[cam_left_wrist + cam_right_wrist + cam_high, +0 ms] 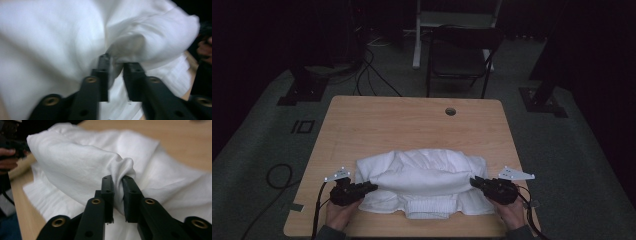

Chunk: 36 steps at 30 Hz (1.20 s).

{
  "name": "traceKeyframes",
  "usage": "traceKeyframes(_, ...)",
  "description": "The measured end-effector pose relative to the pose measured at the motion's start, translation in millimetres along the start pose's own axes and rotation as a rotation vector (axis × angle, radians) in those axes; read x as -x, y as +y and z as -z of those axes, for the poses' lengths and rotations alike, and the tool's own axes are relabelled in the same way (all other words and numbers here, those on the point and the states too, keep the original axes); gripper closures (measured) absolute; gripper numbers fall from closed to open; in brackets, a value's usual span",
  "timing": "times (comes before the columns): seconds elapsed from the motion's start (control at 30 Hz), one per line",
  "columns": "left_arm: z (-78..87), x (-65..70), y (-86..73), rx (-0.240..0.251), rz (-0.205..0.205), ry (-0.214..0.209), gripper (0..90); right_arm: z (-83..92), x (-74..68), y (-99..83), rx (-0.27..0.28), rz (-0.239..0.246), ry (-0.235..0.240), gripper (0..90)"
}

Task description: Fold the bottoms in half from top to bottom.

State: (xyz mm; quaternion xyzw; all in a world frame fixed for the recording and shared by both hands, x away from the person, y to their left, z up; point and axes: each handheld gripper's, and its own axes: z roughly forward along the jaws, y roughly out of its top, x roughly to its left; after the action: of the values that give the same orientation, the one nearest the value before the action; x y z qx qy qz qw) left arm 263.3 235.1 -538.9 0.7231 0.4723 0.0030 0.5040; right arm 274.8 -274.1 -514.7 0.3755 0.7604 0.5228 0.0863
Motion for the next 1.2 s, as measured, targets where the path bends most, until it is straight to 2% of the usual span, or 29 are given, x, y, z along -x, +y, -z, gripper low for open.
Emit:
traceKeyframes(0.03,6.1,-1.4,0.0,0.023,0.005,0.001,61.4,1.7,-1.8,-1.7,-0.034,0.017,-0.019,64.0)
traceKeyframes(0.07,6.1,-1.4,0.0,0.023,0.005,0.001,57.5,5.2,-2.4,0.7,-0.029,0.026,-0.033,56.3)
traceKeyframes(0.13,18.6,-1.5,7.4,0.076,0.01,0.013,51.2,15.7,-2.2,10.5,0.024,0.029,-0.04,47.9)
traceKeyframes(0.17,25.1,-1.1,12.6,0.11,0.006,0.017,48.6,20.7,-1.5,16.9,0.054,0.024,-0.043,45.5)
traceKeyframes(0.23,35.8,-0.2,25.5,0.159,-0.007,0.026,47.9,24.2,-0.7,23.5,0.074,0.02,-0.052,44.8)
traceKeyframes(0.3,39.7,1.6,38.5,0.188,-0.012,0.037,46.2,21.4,1.0,40.5,0.075,0.019,-0.096,45.7)
traceKeyframes(0.33,35.3,4.9,48.3,0.173,-0.03,0.057,46.1,17.4,0.5,44.4,0.065,0.021,-0.103,45.7)
traceKeyframes(0.37,30.6,6.5,50.8,0.161,-0.03,0.062,45.6,12.4,0.1,46.8,0.053,0.015,-0.111,45.7)
traceKeyframes(0.47,18.8,8.8,51.1,0.129,-0.021,0.062,44.7,0.6,0.1,47.5,0.022,-0.013,-0.116,45.6)
traceKeyframes(0.57,1.8,11.4,42.2,0.068,-0.013,0.07,41.2,-13.4,-1.2,40.1,-0.035,-0.047,-0.132,45.3)
traceKeyframes(0.6,-8.9,12.6,32.8,0.013,0.001,0.065,38.2,-18.1,-2.4,30.6,-0.057,-0.083,-0.133,44.7)
traceKeyframes(0.63,-8.9,12.6,32.8,0.013,0.001,0.065,37.3,-18.1,-2.4,30.6,-0.057,-0.083,-0.133,44.7)
traceKeyframes(0.67,-13.5,13.2,28.1,-0.006,0.004,0.064,37.2,-23.5,-4.8,19.4,-0.097,-0.107,-0.109,44.9)
traceKeyframes(0.7,-17.5,13.6,23.8,-0.024,0.009,0.061,37.2,-23.5,-4.8,19.4,-0.097,-0.107,-0.109,44.9)
traceKeyframes(0.73,-24.2,14.9,15.8,-0.052,0.021,0.055,38.2,-27.1,-10.0,9.3,-0.141,-0.104,-0.113,49.0)
traceKeyframes(0.8,-27.2,16.2,12.1,-0.065,0.019,0.048,44.1,-27.1,-14.8,1.5,-0.156,-0.102,-0.1,59.9)
traceKeyframes(0.87,-30.7,18.7,6.8,-0.082,0.005,0.039,54.6,-25.5,-18.7,-2.8,-0.167,-0.096,-0.097,69.7)
traceKeyframes(0.93,-31.7,21.9,4.1,-0.088,-0.01,0.037,68.4,-23.2,-22.9,-4.3,-0.179,-0.071,-0.104,77.5)
traceKeyframes(0.97,-31.4,23.9,3.4,-0.087,-0.021,0.046,68.4,-23.2,-22.9,-4.3,-0.179,-0.071,-0.104,77.5)
traceKeyframes(1.03,-26.0,27.5,3.8,-0.056,-0.021,0.049,84.5,-17.3,-29.2,-4.2,-0.167,-0.041,-0.121,83.2)
traceKeyframes(1.13,-15.0,30.9,4.7,-0.013,-0.023,0.065,85.7,-4.4,-35.1,0.3,-0.111,-0.014,-0.132,82.9)
traceKeyframes(1.2,-9.4,34.3,2.8,-0.015,-0.04,0.073,85.5,2.1,-38.1,0.9,-0.099,-0.006,-0.121,81.9)
